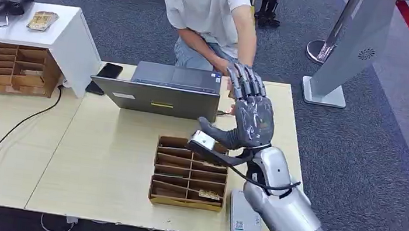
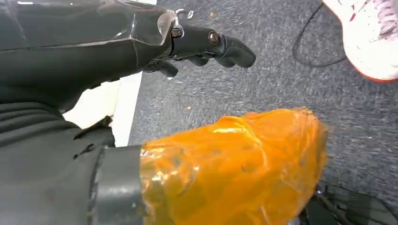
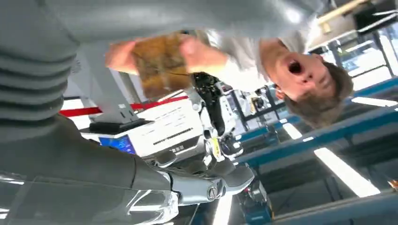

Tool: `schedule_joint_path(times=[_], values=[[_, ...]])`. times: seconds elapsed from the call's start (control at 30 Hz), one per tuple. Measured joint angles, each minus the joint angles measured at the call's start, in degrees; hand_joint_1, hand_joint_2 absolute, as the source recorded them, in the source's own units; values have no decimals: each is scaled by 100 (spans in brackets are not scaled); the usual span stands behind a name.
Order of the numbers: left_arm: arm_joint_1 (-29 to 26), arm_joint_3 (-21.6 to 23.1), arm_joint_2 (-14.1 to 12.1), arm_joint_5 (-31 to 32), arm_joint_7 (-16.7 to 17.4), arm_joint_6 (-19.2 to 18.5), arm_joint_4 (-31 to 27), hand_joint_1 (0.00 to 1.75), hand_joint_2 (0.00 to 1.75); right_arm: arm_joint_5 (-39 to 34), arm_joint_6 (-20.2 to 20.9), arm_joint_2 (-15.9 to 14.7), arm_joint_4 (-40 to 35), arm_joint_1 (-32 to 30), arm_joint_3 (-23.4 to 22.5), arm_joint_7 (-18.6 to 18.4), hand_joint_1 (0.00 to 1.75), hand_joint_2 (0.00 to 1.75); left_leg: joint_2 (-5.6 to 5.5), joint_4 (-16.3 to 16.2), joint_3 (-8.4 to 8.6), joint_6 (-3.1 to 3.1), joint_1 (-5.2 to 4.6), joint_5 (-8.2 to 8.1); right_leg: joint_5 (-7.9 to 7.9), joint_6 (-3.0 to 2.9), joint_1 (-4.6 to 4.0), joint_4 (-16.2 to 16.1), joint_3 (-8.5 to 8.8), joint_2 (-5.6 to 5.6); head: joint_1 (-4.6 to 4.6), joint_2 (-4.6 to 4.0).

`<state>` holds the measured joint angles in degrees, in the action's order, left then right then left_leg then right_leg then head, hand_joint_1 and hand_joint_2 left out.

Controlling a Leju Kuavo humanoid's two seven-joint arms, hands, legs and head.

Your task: Pass the card to the sensor for recognition and then transmit it.

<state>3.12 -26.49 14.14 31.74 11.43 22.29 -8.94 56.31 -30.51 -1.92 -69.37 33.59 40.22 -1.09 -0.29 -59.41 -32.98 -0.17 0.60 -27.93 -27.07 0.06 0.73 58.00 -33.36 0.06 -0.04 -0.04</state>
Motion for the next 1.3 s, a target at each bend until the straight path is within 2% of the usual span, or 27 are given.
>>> schedule_joint_path(times=[0.23, 0.47, 0.73, 0.9, 1.13, 1.3], values=[[1, -120, 54, -55, 59, 85, 0, 0, 0, -597, -258, 0, -720, -533, -9, 634, 0, 0, 0, 0, 0, 0, 0, 0, -1, 0, 0, 0, -1, 0, 2, 0], [2, -168, 63, -55, 61, 85, 0, 0, 0, -836, -319, -2, -1194, -853, -11, 844, 0, 0, 3, 0, -1, 0, 0, -1, -1, 0, 0, 0, -3, 1, 4, 0], [2, -221, 96, -15, 33, 87, 0, 0, 0, -1941, -435, -72, -2042, -1639, -7, 1768, 0, 0, 0, 1, -3, 3, 0, -5, -4, 2, 0, -2, -3, 0, 2, 0], [3, -254, 98, 2, 5, 85, 0, 0, 0, -2190, -437, -159, -2402, -1978, -4, 1934, 0, 0, 2, 1, -3, 4, 0, -8, -4, 2, 0, -3, -4, 1, 2, 0], [2, -262, 98, 33, -17, 90, 0, 0, 0, -2867, -350, -243, -2824, -2660, 6, 2465, 0, 0, 1, 1, -4, 4, 0, -8, -4, 2, 0, -3, -4, 0, 2, 0], [3, -275, 107, 31, -17, 131, 0, 0, 0, -3490, -105, -254, -3006, -3116, 92, 2813, 0, 0, 1, 2, -5, 4, 0, -9, -5, 2, 0, -3, -4, 0, 2, 0]])
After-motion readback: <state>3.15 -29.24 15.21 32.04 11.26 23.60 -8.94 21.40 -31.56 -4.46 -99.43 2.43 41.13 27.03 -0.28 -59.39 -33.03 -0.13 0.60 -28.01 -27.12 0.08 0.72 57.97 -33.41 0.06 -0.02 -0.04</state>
